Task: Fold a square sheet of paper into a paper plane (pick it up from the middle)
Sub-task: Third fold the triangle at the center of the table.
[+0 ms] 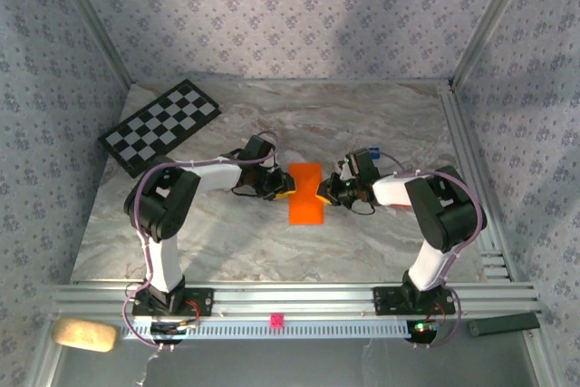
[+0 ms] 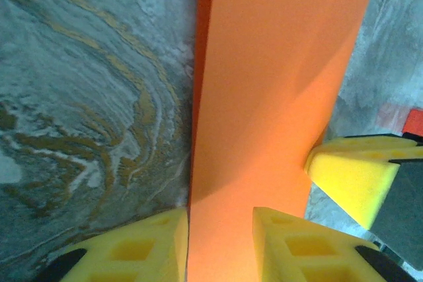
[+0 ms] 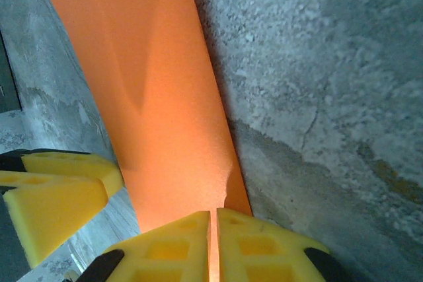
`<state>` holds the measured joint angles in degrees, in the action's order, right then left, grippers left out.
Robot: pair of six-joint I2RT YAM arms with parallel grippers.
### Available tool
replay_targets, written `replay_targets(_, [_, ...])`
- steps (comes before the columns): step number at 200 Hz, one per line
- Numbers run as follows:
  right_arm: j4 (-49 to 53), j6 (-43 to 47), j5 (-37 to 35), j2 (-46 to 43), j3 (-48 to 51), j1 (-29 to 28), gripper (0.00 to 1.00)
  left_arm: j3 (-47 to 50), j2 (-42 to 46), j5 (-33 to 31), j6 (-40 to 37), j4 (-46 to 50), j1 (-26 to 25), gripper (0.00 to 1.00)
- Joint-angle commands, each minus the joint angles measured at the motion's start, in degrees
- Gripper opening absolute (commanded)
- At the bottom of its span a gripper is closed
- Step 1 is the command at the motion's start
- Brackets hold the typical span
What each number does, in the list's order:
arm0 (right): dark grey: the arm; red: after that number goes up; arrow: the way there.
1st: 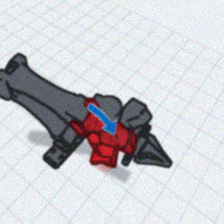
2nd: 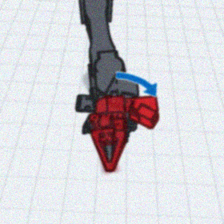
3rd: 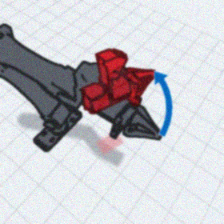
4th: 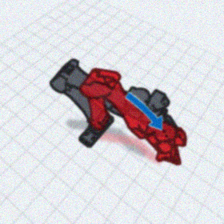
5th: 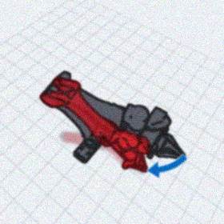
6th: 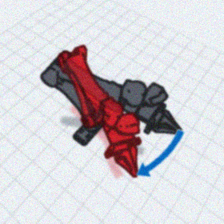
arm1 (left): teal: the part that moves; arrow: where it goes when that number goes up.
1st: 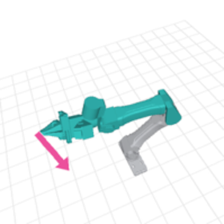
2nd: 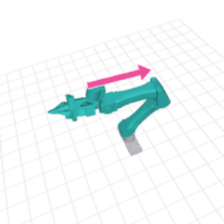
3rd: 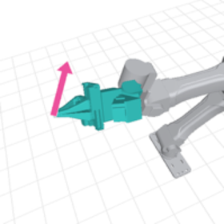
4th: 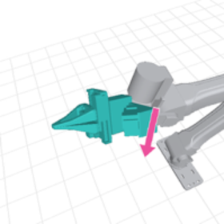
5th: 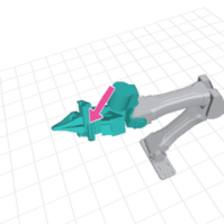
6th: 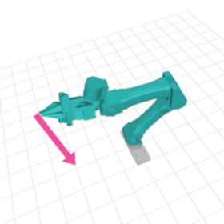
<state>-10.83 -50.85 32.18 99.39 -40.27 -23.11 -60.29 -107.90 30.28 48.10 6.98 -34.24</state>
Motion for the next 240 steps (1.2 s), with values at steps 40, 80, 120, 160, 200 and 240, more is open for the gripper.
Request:
replay_targets(40, [7.8,-0.9,-4.2,2.3,2.2,-0.2,0.13,-1.2,-0.6,1.7,0.5,-0.2,-0.2,0.30])
replay_targets(80, [7.9,-0.8,-4.2,1.8,2.5,-0.2,0.13,-0.3,1.1,-1.5,-0.7,1.6,-0.2,0.34])
replay_targets(120, [8.2,-0.5,-4.1,2.0,2.6,-0.2,0.13,0.0,-0.1,1.5,-0.4,0.7,-0.2,0.34])
replay_targets(160, [7.8,-0.7,-4.2,2.0,2.9,-0.2,0.13,-0.4,-1.3,3.6,0.1,-1.2,-0.5,0.31])
replay_targets(200, [8.0,-0.7,-4.2,1.7,2.9,-0.3,0.13,-0.2,-1.6,2.8,0.5,-0.9,-0.5,0.33])
replay_targets(240, [8.0,-0.8,-4.5,1.6,3.0,-0.3,0.13,0.9,1.3,-1.9,-0.3,0.7,-0.4,0.36])
